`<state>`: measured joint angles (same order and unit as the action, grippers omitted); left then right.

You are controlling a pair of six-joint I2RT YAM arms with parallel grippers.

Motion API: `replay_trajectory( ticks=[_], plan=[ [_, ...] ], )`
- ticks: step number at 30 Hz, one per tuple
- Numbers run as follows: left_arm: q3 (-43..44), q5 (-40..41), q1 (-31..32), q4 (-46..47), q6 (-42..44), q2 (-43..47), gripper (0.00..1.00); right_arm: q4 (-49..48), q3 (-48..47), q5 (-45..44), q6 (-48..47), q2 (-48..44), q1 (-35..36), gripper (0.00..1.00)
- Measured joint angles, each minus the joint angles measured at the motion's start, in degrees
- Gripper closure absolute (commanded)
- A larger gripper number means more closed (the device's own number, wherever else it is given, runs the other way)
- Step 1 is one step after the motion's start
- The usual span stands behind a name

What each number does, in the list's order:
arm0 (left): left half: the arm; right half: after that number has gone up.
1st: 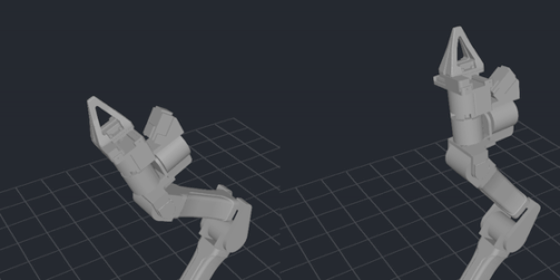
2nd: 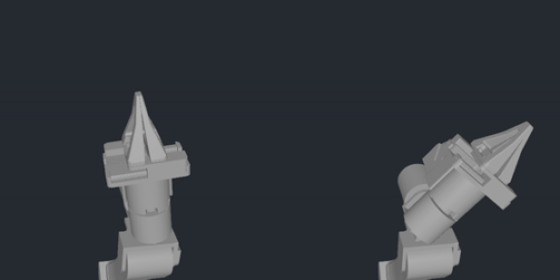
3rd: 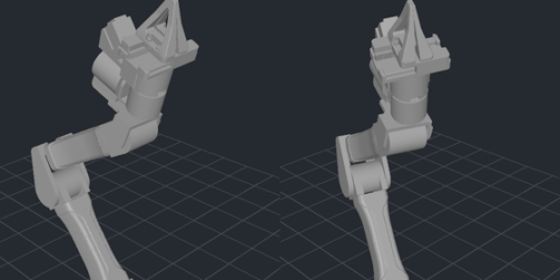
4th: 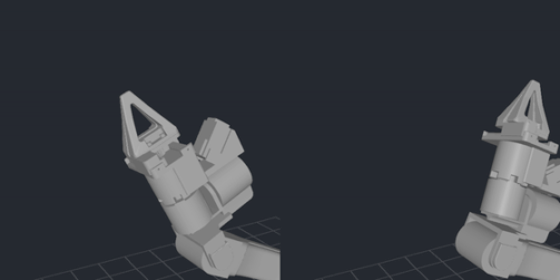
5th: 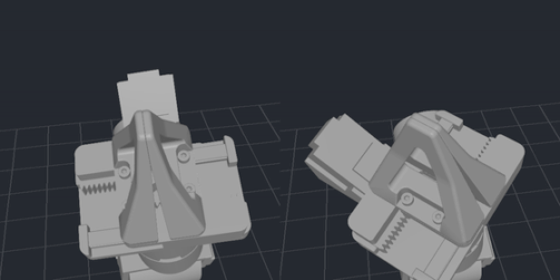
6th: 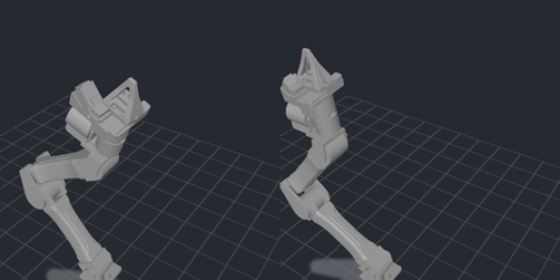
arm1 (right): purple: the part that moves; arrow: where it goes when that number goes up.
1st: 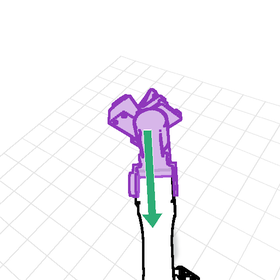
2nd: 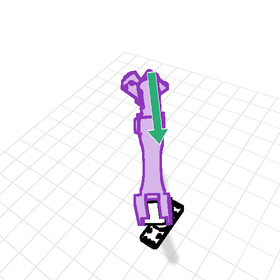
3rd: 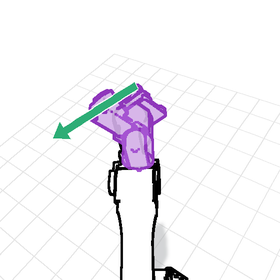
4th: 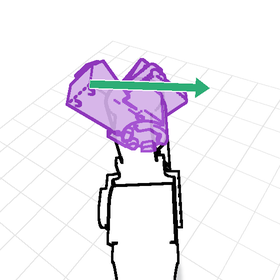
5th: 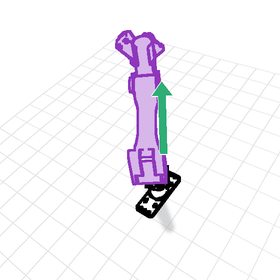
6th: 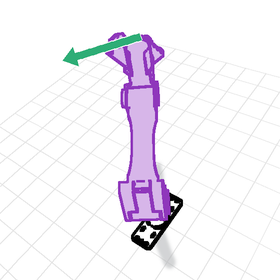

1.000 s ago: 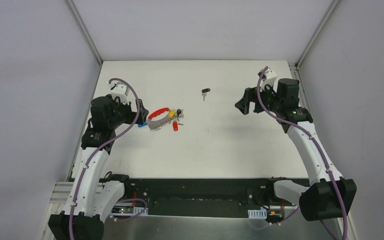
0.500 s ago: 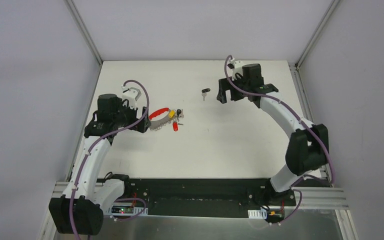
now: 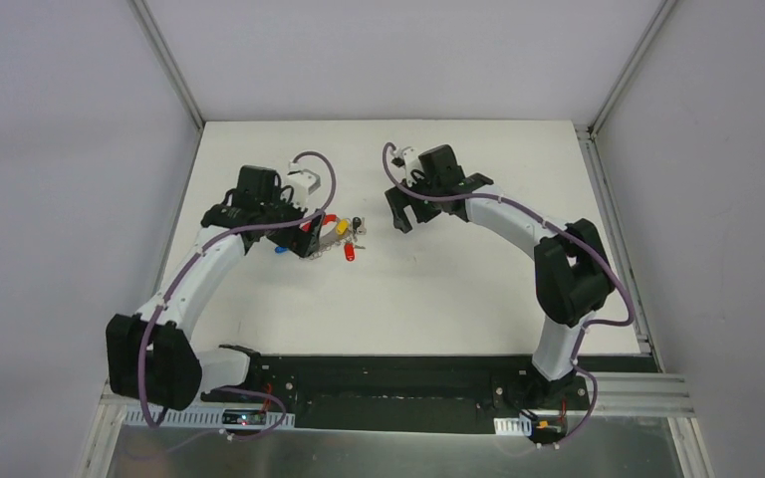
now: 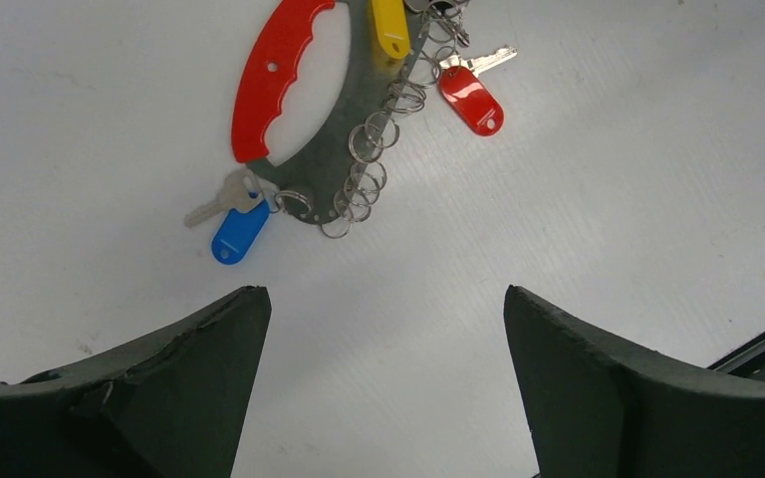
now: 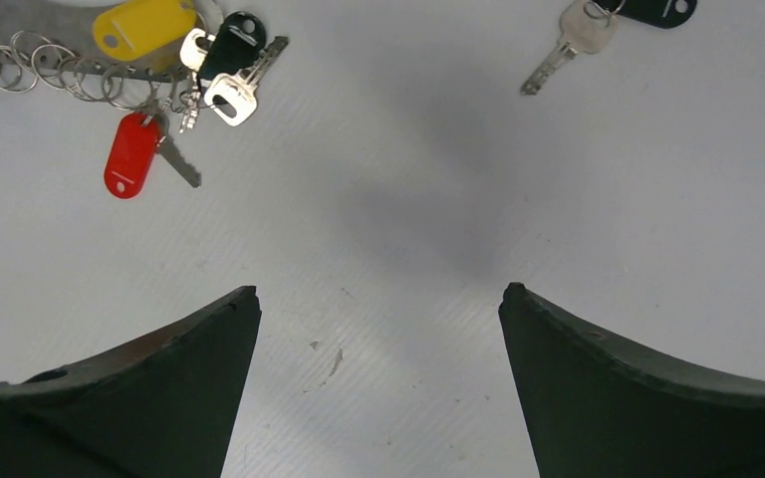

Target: Put the keys on the keyring

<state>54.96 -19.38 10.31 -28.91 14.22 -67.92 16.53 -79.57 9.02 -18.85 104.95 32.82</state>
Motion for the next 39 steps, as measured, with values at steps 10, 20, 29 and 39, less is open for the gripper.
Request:
replay_trajectory(
  ticks=[10,20,29,39],
  plan=[
    [14.9,4.2,6.7,-5.5,4.5,-20.4,0.31,0.8,5.2,1.0,-2.5,-5.7,0.3,0.07],
    [23.3,11.7,10.0,-14.3,5.3,-31.1,0.47,-0.1,14.6,1.3,-3.8,-13.7,-6.0,0.07],
    [19.5,13.9,9.9,-19.7,5.0,-32.3,0.55,-1.4,17.6,4.7,-3.5,-15.8,-12.6,0.07],
    [22.8,15.6,9.9,-21.1,4.9,-40.4,0.61,-1.9,17.6,8.4,-2.8,-15.8,-12.9,0.06]
  ],
)
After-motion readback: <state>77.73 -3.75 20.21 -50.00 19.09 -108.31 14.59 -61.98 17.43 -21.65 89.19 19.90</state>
